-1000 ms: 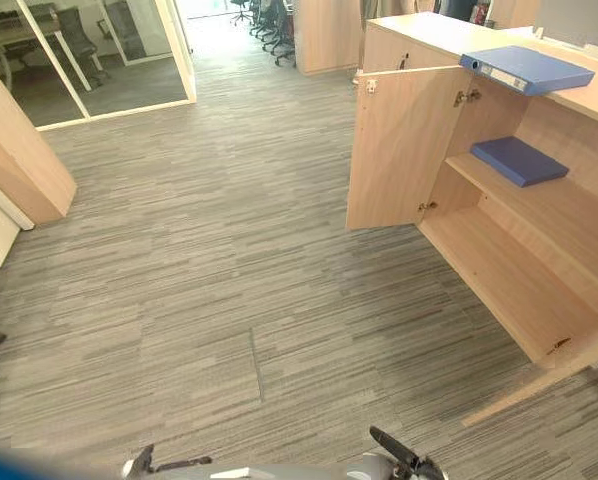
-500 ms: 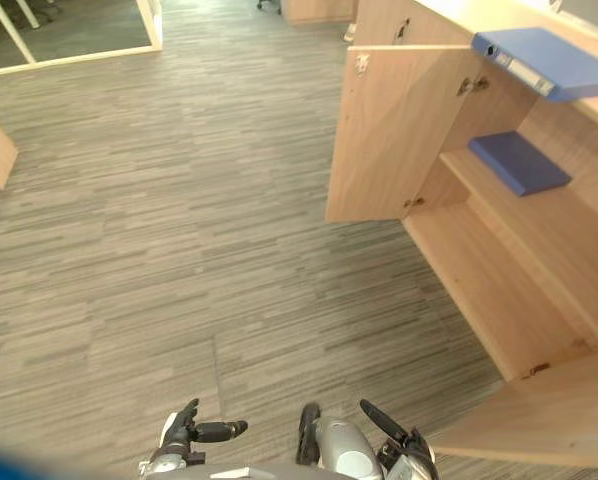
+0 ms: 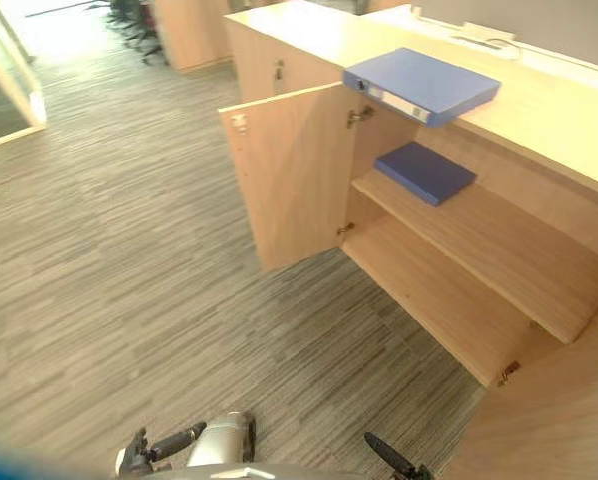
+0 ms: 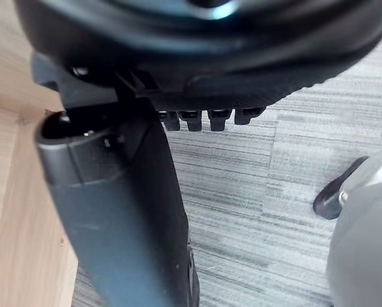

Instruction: Walk over to the cabinet, pick up the folder, carry it to the office cabinet, place the folder inside the office cabinet, then close the office cabinet door

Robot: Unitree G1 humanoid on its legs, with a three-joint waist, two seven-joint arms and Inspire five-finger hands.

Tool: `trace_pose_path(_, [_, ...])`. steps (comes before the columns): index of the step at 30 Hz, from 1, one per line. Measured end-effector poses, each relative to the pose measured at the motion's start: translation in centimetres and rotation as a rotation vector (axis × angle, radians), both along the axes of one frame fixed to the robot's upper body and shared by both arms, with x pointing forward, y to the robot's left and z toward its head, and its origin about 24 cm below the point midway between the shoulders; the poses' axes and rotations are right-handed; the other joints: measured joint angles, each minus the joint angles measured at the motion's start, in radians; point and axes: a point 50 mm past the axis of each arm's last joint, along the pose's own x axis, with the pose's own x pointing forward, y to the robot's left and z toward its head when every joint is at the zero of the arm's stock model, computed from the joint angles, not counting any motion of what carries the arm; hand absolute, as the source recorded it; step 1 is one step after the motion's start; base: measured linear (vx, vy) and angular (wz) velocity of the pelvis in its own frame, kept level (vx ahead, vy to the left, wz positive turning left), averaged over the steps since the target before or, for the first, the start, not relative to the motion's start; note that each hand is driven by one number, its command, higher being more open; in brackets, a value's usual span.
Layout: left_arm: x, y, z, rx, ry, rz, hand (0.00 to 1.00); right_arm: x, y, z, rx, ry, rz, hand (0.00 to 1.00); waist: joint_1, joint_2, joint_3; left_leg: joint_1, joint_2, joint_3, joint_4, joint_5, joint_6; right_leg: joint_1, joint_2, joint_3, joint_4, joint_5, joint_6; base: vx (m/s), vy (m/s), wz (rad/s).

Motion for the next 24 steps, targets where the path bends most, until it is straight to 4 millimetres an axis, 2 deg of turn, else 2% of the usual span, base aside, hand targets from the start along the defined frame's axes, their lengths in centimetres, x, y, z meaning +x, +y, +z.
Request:
trace_pose_path(1, [-0.5,-0.3,-0.1,-0.005,0.012,0.011,1.00,-0.2,0.1,0.0,-0.003,0.001,-0.002,1.00,0.021,0.001,-0.010,0.000,-0.005,-0.036,-0.031,0.064,0.007,0.017,-0.004,0.037,0.021,-0.029,0.020,0.48,0.227,-1.38])
trace_pose_path(2, [-0.9,-0.2,-0.2,-0.006,0.027,0.017,1.00,-0.3,0.4,-0.1,0.002,0.003,-0.004,1.00,0.037,-0.001,-0.023,0.004,-0.010,-0.043,-0.019,0.108,0.012,0.019,-0.011,0.062,0.039,-0.048,0.025,0.51,0.217,-1.53])
trace_pose_path(3, [-1.9,0.1,-0.3,-0.001,0.059,0.031,1.00,-0.4,1.1,-0.2,0.019,0.004,-0.003,1.00,0.046,-0.008,-0.046,0.015,-0.010,-0.030,0.002,0.172,0.003,0.020,-0.027,0.096,0.073,-0.074,0.036,0.60,0.232,-1.24])
trace_pose_path(4, [-2.3,0.8,-0.3,0.014,0.071,0.048,1.00,-0.3,1.8,-0.3,0.038,0.000,-0.003,1.00,0.034,-0.053,-0.072,0.025,-0.024,0.012,0.028,0.135,0.027,-0.010,-0.061,0.105,0.129,-0.089,0.053,0.58,0.221,-1.06])
trace_pose_path(5, [-2.2,0.9,-0.2,0.019,0.069,0.058,1.00,-0.2,2.1,-0.3,0.044,-0.005,-0.004,1.00,0.033,-0.061,-0.078,0.032,-0.023,0.036,0.039,0.113,0.032,-0.029,-0.070,0.102,0.175,-0.092,0.057,0.44,0.178,-1.10])
trace_pose_path(7, [-2.1,1.0,-0.2,0.023,0.072,0.065,1.00,0.4,2.2,-0.1,0.044,-0.030,-0.007,1.00,0.059,-0.071,-0.082,0.097,-0.010,0.133,0.045,0.058,0.051,-0.127,-0.096,0.090,0.431,-0.084,0.072,0.30,0.174,-1.42])
trace_pose_path(8, [-1.7,1.0,-0.2,0.023,0.063,0.060,1.00,0.8,2.0,0.1,0.037,-0.050,-0.008,1.00,0.064,-0.067,-0.076,0.162,-0.016,0.186,0.025,0.032,0.068,-0.222,-0.129,0.046,0.656,-0.017,0.100,0.40,0.253,-1.48])
trace_pose_path(9, [-1.1,0.9,-0.1,0.021,0.052,0.046,1.00,1.0,1.7,0.2,0.025,-0.061,-0.003,1.00,0.057,-0.060,-0.070,0.228,-0.034,0.217,-0.002,0.018,0.084,-0.311,-0.191,-0.016,0.845,-0.002,0.090,0.38,0.227,-1.30])
trace_pose_path(10, [-1.1,1.0,-0.2,0.029,0.060,0.016,1.00,1.1,1.4,0.3,0.017,-0.062,0.004,1.00,0.056,-0.060,-0.068,0.258,-0.039,0.230,-0.013,0.013,0.089,-0.346,-0.228,-0.049,0.914,-0.003,0.089,0.27,0.112,-0.80])
trace_pose_path(11, [-0.2,0.7,-0.1,0.030,0.051,-0.034,1.00,0.9,0.9,0.3,0.001,-0.054,0.014,1.00,0.035,-0.042,-0.060,0.309,-0.044,0.245,-0.031,0.012,0.091,-0.399,-0.309,-0.130,0.988,-0.007,0.080,0.23,0.070,-0.39])
trace_pose_path(12, [0.8,0.3,0.0,0.030,0.033,-0.082,1.00,0.9,0.4,0.4,-0.009,-0.058,-0.012,1.00,0.015,-0.025,-0.057,0.348,-0.040,0.246,-0.056,0.007,0.085,-0.445,-0.384,-0.213,0.968,-0.007,0.065,0.22,0.047,-0.27])
trace_pose_path(13, [1.3,0.1,0.1,0.031,0.021,-0.104,1.00,1.1,0.4,0.4,-0.012,-0.062,-0.014,1.00,0.010,-0.025,-0.057,0.358,-0.035,0.248,-0.063,0.001,0.075,-0.465,-0.409,-0.245,0.912,0.011,0.062,0.22,-0.014,-0.24])
trace_pose_path(14, [2.2,0.0,0.2,0.029,-0.001,-0.135,1.00,1.3,0.6,0.3,-0.006,-0.060,-0.009,1.00,0.001,-0.034,-0.049,0.380,-0.028,0.246,-0.068,-0.016,0.050,-0.460,-0.428,-0.307,0.856,0.040,0.080,0.24,-0.064,-0.51])
trace_pose_path(15, [2.5,-0.6,0.2,0.013,-0.007,-0.160,1.00,1.2,0.5,0.3,-0.006,-0.054,-0.011,1.00,0.001,-0.023,-0.048,0.429,-0.007,0.250,-0.126,-0.013,0.054,-0.449,-0.426,-0.337,0.859,0.061,0.091,0.24,-0.101,-0.61])
trace_pose_path(16, [2.8,-1.0,0.2,0.001,-0.016,-0.159,1.00,1.5,0.3,0.4,-0.010,-0.067,-0.013,1.00,-0.002,-0.017,-0.041,0.454,0.004,0.257,-0.158,-0.012,0.041,-0.471,-0.422,-0.344,0.900,0.106,0.080,0.22,-0.118,-0.62])
trace_pose_path(17, [2.8,-1.6,0.0,-0.015,-0.012,-0.168,1.00,1.9,0.3,0.5,-0.015,-0.076,-0.006,1.00,-0.013,-0.011,-0.033,0.477,0.022,0.259,-0.187,-0.016,0.036,-0.502,-0.401,-0.344,0.906,0.033,0.098,0.18,-0.158,-0.54])
trace_pose_path(18, [3.0,-1.9,0.0,-0.019,-0.010,-0.175,1.00,2.3,0.3,0.6,-0.013,-0.085,0.006,1.00,-0.022,-0.007,-0.030,0.485,0.066,0.260,-0.193,-0.028,0.016,-0.526,-0.329,-0.335,0.720,-0.082,0.109,0.16,-0.169,-0.39])
trace_pose_path(19, [2.8,-1.8,-0.1,-0.022,-0.004,-0.176,1.00,2.3,0.7,0.5,-0.003,-0.085,0.005,1.00,-0.024,-0.018,-0.023,0.488,0.072,0.258,-0.194,-0.035,0.006,-0.532,-0.310,-0.327,0.633,-0.081,0.113,0.15,-0.221,-0.29])
trace_pose_path(20, [2.9,-1.1,0.1,-0.008,-0.007,-0.187,1.00,1.9,1.1,0.3,0.007,-0.071,0.003,1.00,-0.022,-0.048,-0.020,0.499,0.065,0.257,-0.197,-0.042,-0.006,-0.522,-0.299,-0.313,0.481,-0.043,0.119,0.18,-0.278,-0.08])
trace_pose_path(21, [2.8,-1.3,0.0,-0.017,-0.002,-0.181,1.00,1.4,0.3,0.3,-0.005,-0.053,-0.006,1.00,-0.027,-0.041,-0.016,0.528,0.090,0.245,-0.204,-0.052,-0.015,-0.495,-0.270,-0.337,0.477,-0.057,0.066,0.27,-0.333,-0.09])
trace_pose_path(22, [2.6,-2.2,-0.2,-0.038,-0.004,-0.160,1.00,0.5,-0.4,0.3,-0.027,-0.034,-0.003,1.00,-0.025,-0.019,-0.025,0.536,0.108,0.236,-0.219,-0.051,-0.010,-0.496,-0.242,-0.345,0.473,-0.077,0.055,0.29,-0.283,-0.05])
trace_pose_path(24, [2.5,-2.8,-0.3,-0.058,-0.007,-0.141,1.00,0.1,-1.1,0.3,-0.039,-0.019,-0.006,1.00,-0.025,0.012,-0.026,0.547,0.140,0.222,-0.232,-0.043,-0.021,-0.493,-0.208,-0.358,0.477,-0.102,0.037,0.31,-0.247,-0.07])
